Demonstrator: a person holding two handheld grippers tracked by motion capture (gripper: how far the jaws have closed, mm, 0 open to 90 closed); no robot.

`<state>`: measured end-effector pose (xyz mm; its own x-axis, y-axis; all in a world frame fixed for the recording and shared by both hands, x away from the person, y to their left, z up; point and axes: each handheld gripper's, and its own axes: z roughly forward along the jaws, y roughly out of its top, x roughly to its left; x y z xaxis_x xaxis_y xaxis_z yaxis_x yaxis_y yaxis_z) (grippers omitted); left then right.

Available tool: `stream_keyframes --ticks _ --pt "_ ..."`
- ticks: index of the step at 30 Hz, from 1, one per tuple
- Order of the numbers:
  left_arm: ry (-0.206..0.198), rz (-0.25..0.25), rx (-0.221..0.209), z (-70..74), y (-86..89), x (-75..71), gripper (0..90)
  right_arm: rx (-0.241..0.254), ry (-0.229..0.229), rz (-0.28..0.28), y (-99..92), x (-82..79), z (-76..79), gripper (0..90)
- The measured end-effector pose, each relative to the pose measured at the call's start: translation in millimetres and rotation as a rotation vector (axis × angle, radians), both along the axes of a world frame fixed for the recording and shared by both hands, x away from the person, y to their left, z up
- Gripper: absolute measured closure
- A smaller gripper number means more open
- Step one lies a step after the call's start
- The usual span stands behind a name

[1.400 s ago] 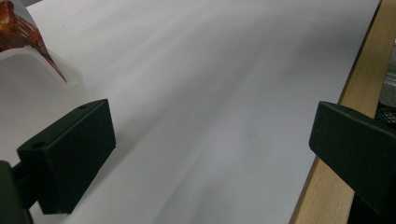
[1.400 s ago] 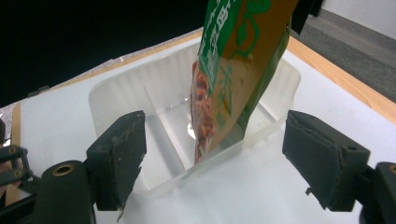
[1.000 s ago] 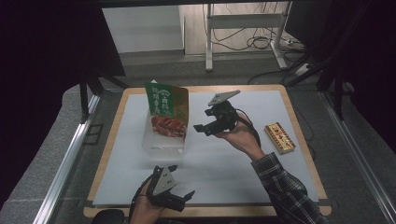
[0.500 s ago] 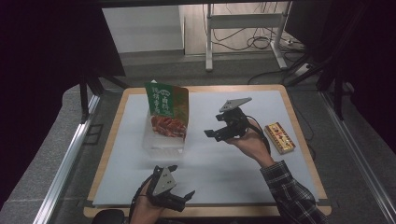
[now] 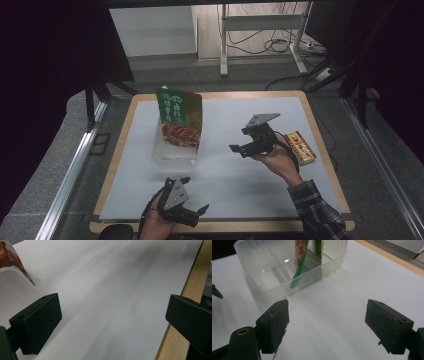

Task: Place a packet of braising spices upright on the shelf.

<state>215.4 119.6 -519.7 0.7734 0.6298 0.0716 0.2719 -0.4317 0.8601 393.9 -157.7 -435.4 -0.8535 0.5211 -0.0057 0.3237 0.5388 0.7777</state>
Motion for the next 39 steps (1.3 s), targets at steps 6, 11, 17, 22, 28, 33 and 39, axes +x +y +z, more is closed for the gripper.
stream_keyframes --ticks 6,11,17,22,28,33,39 --pt "0.0 -0.001 0.0 0.1 -0.2 -0.3 0.0 0.01 0.04 -0.013 -11.0 -0.4 -6.4 21.8" --pt "0.001 0.0 -0.007 -0.1 -0.5 -0.3 0.0 0.024 0.028 -0.018 -18.2 1.2 -10.5 20.5" --pt "0.002 0.0 -0.009 0.0 -0.2 -0.4 0.0 0.0 -0.012 -0.042 -25.5 1.3 -14.2 20.1" --pt "0.002 -0.002 -0.008 0.0 -0.3 -0.4 0.0 -0.025 -0.01 -0.074 -34.2 3.0 -19.3 20.2" --pt "0.004 -0.003 -0.007 -0.2 -0.5 -0.3 0.0 -0.019 0.032 -0.123 -49.3 8.2 -20.8 21.2" --pt "0.004 -0.003 -0.006 -0.1 -0.5 -0.3 0.0 -0.034 0.037 -0.155 -63.0 12.7 -19.4 21.9" --pt "0.004 -0.003 -0.005 -0.2 -0.5 -0.3 0.0 -0.038 0.051 -0.219 -85.6 19.8 -18.9 21.9"
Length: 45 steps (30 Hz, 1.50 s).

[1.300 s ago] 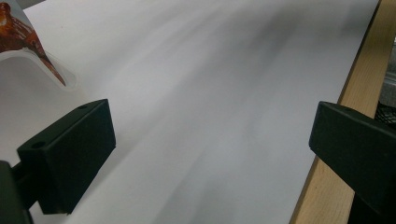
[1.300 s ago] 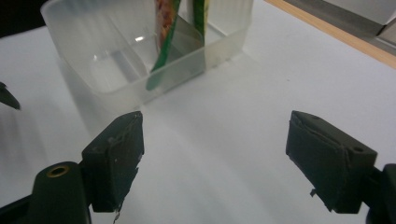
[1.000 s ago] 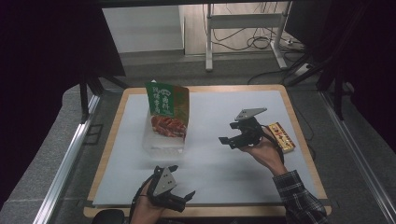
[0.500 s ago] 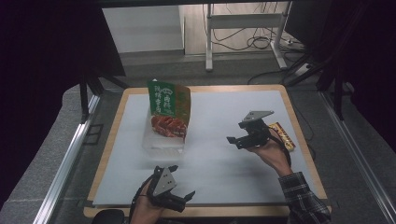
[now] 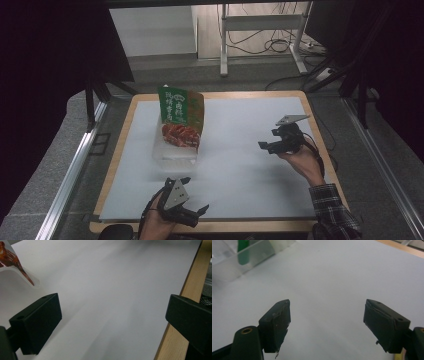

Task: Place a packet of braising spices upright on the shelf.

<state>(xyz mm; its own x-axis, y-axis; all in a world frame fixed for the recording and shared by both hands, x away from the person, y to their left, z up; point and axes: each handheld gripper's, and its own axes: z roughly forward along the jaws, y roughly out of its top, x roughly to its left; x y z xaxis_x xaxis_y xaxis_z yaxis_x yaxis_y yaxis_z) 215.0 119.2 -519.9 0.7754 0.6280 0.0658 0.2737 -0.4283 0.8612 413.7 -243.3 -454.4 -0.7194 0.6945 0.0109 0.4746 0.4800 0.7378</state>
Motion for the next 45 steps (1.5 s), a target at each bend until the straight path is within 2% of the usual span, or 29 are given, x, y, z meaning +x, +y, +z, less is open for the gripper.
stream_keyframes --ticks 10,13,21,26,31,38,42,45 --pt "0.0 0.001 0.005 -0.2 -0.4 0.0 0.0 -0.048 0.006 -0.124 -40.8 10.8 -3.9 22.4" --pt "0.001 0.001 0.009 -0.3 -0.4 0.2 0.0 -0.081 0.012 -0.167 -50.9 14.3 -8.6 22.2" --pt "0.002 0.0 0.01 -0.4 -0.8 0.0 0.0 -0.139 0.039 -0.252 -69.0 22.6 -23.9 14.9" --pt "0.002 0.0 0.01 -0.4 -0.7 0.0 0.0 -0.161 0.057 -0.275 -75.2 26.1 -33.4 14.3" --pt "0.002 0.001 0.011 -0.4 -0.9 0.0 0.0 -0.154 0.078 -0.289 -80.1 28.0 -38.7 14.4" --pt "0.005 0.005 0.011 -0.7 -0.3 0.4 0.0 -0.175 0.111 -0.29 -81.1 30.4 -47.0 15.1" --pt "0.008 0.005 0.01 -0.9 -0.2 0.6 0.0 -0.176 0.119 -0.293 -81.2 30.8 -48.9 17.7" --pt "0.008 0.005 0.011 -0.9 -0.3 0.6 0.0 -0.175 0.12 -0.296 -82.0 30.5 -48.6 22.9"
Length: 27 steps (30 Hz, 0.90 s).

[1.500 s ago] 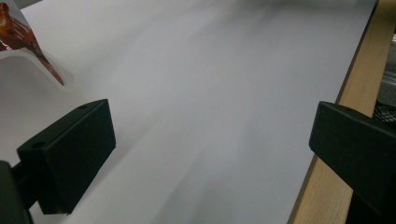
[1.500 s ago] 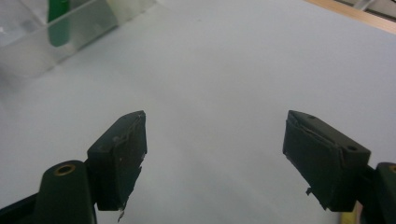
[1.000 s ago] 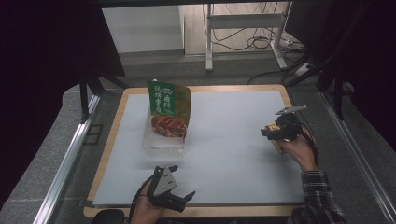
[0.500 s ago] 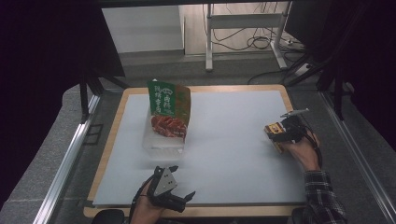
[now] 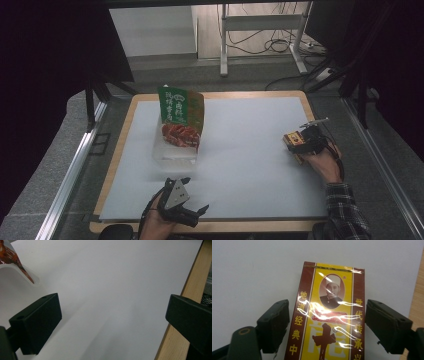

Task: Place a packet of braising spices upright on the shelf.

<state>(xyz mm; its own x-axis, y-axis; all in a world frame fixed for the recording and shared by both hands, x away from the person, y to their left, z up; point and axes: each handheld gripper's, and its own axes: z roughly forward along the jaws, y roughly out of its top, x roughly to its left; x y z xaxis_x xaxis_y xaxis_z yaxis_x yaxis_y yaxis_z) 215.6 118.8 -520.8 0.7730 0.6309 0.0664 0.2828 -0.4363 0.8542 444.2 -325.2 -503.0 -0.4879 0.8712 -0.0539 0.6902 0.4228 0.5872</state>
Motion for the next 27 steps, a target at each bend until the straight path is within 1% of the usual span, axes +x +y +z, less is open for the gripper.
stream_keyframes --ticks 2,6,10,13,16,19,22,23,24,27 --pt "0.0 0.0 0.0 0.0 -0.1 0.0 0.0 0.002 0.009 0.005 -0.8 -0.2 0.1 27.5" --pt "0.0 -0.001 0.0 0.0 -0.1 0.0 0.0 0.012 0.026 -0.003 -1.6 -0.3 0.2 30.3" --pt "-0.001 -0.001 0.0 0.1 -0.1 0.0 0.0 -0.005 0.033 0.0 0.3 -0.7 1.9 31.6" --pt "0.0 -0.001 -0.001 0.2 0.1 0.0 0.0 -0.013 0.022 0.008 2.0 -1.9 4.3 32.0" --pt "0.0 -0.001 -0.002 0.2 0.1 0.1 0.0 0.007 0.007 0.029 4.1 -3.9 9.8 32.1" --pt "-0.001 -0.001 -0.002 0.5 0.1 -0.1 0.0 0.007 -0.003 0.069 10.7 -7.5 16.4 32.1" --pt "-0.001 -0.001 -0.001 0.3 0.1 0.0 0.0 0.007 -0.004 0.122 22.7 -11.7 21.9 32.1" --pt "-0.001 -0.001 -0.001 0.4 0.1 0.0 0.0 0.004 -0.001 0.157 28.8 -13.5 23.5 32.1" --pt "-0.001 -0.001 -0.001 0.4 0.1 0.0 0.0 0.001 0.002 0.176 33.0 -14.9 24.2 32.1" --pt "-0.001 -0.002 -0.001 0.3 0.0 0.0 0.0 -0.023 0.012 0.264 53.4 -21.0 25.3 32.1"
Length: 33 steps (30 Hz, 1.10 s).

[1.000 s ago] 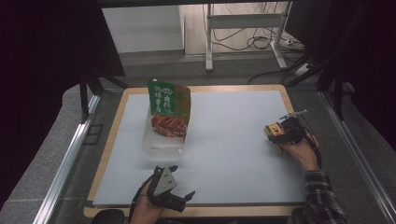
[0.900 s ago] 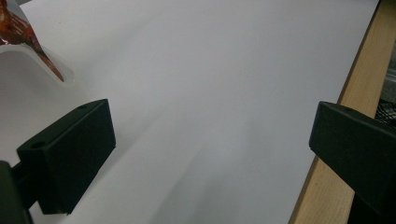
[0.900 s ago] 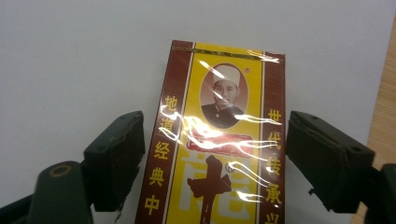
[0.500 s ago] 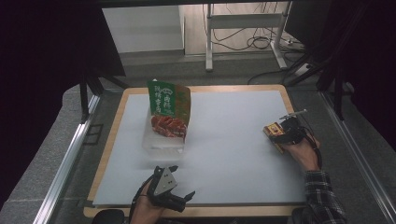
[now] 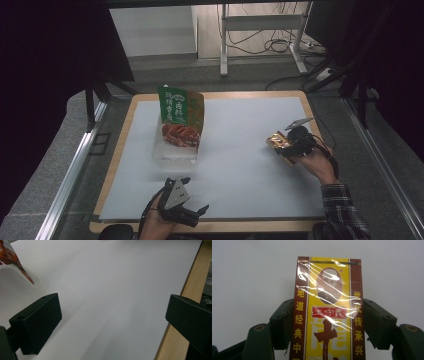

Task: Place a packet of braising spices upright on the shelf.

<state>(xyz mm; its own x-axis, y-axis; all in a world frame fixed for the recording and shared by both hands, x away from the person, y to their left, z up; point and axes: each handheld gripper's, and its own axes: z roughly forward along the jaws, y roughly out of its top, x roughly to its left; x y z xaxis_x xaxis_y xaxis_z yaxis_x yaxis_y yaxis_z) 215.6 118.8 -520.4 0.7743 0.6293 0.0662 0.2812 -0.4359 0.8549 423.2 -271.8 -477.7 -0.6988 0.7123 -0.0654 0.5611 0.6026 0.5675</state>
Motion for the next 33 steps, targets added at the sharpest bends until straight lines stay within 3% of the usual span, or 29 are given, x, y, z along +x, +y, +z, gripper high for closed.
stream_keyframes --ticks 5,9,14,25,33 --pt "0.0 -0.001 -0.002 0.2 0.4 0.0 0.0 -0.019 0.021 0.092 27.9 -7.3 -4.5 32.1" --pt "-0.001 -0.001 -0.001 0.3 0.4 -0.2 0.0 -0.043 0.036 0.126 40.0 -9.5 -12.0 32.1" --pt "-0.002 -0.002 0.0 0.3 0.2 -0.2 0.0 -0.078 0.068 0.129 40.3 -7.7 -23.5 31.6" --pt "-0.002 -0.002 0.0 0.1 -0.8 -0.1 0.0 -0.073 0.102 0.108 38.9 -5.7 -15.7 25.1" --pt "-0.004 -0.005 0.009 -0.2 -2.7 -0.5 0.0 -0.17 0.184 0.103 50.3 8.5 -3.0 21.1"
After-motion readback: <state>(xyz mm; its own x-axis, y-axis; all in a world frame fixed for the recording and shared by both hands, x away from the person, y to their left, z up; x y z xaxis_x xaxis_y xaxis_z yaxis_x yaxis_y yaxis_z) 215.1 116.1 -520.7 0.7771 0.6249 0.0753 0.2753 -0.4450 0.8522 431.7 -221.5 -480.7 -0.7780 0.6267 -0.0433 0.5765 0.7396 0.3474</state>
